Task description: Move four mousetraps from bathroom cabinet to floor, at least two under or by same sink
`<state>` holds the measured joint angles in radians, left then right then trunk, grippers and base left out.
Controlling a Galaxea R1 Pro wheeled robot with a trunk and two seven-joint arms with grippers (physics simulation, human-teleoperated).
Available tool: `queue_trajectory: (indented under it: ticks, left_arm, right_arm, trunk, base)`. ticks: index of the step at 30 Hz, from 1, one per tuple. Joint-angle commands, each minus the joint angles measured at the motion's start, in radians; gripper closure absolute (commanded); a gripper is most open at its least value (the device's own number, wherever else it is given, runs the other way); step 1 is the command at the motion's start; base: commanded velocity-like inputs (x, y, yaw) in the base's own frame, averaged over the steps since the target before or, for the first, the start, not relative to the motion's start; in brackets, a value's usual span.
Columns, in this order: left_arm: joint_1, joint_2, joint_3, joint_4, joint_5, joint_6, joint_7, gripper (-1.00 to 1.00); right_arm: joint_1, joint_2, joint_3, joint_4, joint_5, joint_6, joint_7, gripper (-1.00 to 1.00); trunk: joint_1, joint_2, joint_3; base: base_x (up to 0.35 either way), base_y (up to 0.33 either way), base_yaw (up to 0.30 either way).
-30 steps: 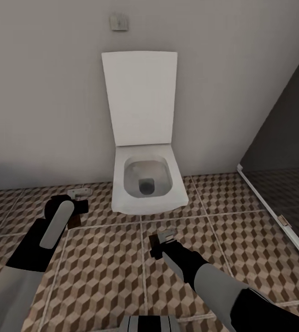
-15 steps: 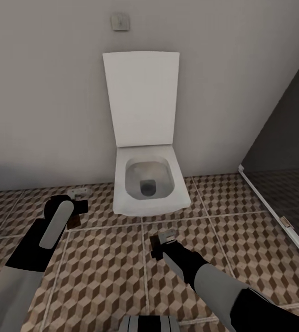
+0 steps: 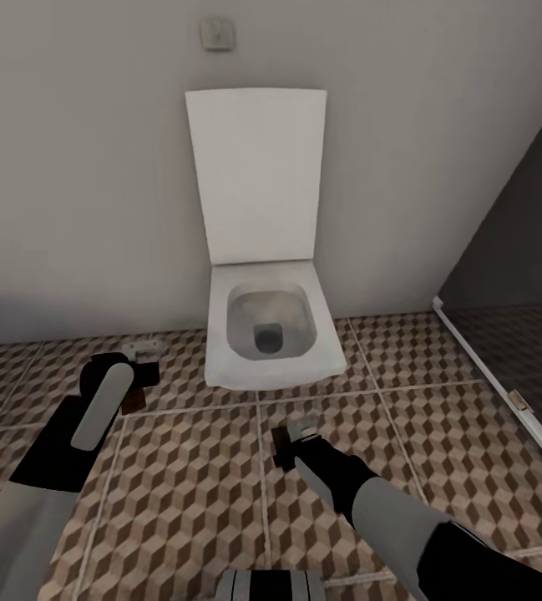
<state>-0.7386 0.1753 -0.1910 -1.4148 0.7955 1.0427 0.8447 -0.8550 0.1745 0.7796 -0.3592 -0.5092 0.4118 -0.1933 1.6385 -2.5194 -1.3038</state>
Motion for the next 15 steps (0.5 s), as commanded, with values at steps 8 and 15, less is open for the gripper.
queue_trajectory:
  ticks: [8,15]
  left_arm:
    - [-0.001,0.001,-0.002,0.0,0.006,0.005,0.01,1.0]
    - [-0.001,0.003,-0.001,-0.001,0.008,0.005,0.01,1.0]
  right_arm:
    - [-0.001,0.0,0.004,-0.002,-0.013,0.022,-0.01,1.0]
    - [-0.008,0.0,0.003,-0.006,-0.012,0.05,-0.011,1.0]
  trunk:
    - [0.003,-0.002,-0.032]
    - [0.004,-0.003,-0.036]
  base:
    - [0.0,0.0,0.0]
    - [0.0,0.0,0.0]
